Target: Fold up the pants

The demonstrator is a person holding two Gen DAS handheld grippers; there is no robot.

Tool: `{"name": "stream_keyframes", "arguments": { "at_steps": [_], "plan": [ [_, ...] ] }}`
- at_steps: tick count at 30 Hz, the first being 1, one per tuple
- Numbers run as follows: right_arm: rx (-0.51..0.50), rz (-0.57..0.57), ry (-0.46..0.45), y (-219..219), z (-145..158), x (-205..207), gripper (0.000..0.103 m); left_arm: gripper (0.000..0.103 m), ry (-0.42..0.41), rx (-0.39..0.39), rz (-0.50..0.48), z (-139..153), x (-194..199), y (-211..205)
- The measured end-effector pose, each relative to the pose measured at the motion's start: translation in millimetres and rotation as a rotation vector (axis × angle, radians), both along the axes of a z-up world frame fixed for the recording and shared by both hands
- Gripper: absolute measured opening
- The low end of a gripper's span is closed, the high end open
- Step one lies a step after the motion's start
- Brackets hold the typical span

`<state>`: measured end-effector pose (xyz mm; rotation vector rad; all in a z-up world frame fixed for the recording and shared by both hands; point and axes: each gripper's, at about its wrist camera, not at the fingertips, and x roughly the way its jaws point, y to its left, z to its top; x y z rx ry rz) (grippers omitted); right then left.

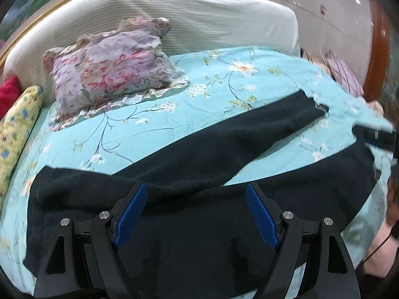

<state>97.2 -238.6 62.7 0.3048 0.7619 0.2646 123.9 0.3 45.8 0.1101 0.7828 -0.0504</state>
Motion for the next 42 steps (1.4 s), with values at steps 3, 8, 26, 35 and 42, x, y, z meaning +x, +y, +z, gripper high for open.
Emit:
{"name": "stream_keyframes", "arguments": {
  "at_steps": [3,8,26,35,42],
  "plan": [
    [0.022,-0.008,0.015,-6,1,14,0.103,0.081,0.023,0.059,-0.054,-7,10,-4],
    [0.034,-0.030,0.047,-16,-2,43,0.103,0.081,0.067,0.106,-0.156,-13,27,-9],
    [0.288,-0.169,0.207,-60,-50,116,0.072,0.081,0.141,0.223,-0.337,-60,109,-72],
    [0.313,-0.171,0.155,-64,-44,118,0.008,0.011,0.168,0.164,-0.333,-56,113,-59],
    [0.285,-0.135,0.048,-59,0,75,0.007,0.009,0.090,0.095,-0.342,-11,81,-51]
  ]
}}
